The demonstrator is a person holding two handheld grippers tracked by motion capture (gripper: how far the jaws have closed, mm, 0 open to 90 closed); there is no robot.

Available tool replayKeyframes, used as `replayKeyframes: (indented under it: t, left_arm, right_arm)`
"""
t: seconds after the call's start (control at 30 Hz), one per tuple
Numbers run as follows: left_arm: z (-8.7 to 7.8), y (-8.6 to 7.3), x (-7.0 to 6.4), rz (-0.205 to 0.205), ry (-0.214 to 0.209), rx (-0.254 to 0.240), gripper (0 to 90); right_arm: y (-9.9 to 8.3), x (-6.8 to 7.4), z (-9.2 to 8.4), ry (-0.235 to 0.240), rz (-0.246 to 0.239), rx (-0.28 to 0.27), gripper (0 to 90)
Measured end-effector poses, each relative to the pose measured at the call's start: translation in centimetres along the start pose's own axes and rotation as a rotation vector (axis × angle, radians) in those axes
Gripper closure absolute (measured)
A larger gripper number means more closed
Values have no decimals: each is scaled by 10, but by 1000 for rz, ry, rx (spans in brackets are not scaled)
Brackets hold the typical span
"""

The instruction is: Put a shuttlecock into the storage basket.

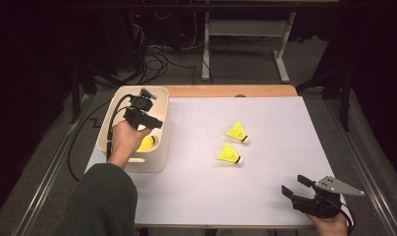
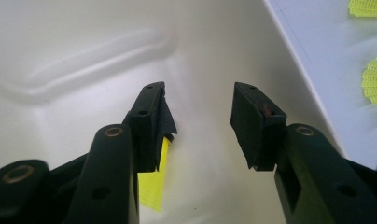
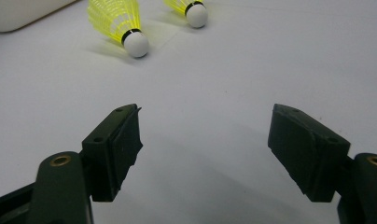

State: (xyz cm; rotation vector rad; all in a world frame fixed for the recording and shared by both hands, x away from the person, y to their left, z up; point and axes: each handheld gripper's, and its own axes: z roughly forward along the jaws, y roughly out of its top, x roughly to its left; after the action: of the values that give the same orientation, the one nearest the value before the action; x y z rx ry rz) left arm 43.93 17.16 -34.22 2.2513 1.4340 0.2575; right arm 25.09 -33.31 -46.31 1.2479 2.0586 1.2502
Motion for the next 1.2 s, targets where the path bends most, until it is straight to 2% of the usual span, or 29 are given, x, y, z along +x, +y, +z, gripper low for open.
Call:
replayKeyframes:
  t: [0.6,1.2]
  left_arm:
    - [-13,-3,-3,-10,-19,-73,501]
    - [-25,-5,-9,9,-30,-126,493]
  right_arm:
    - [0,0,0,0,0,1,259]
    - [0,0,0,1,0,-1,259]
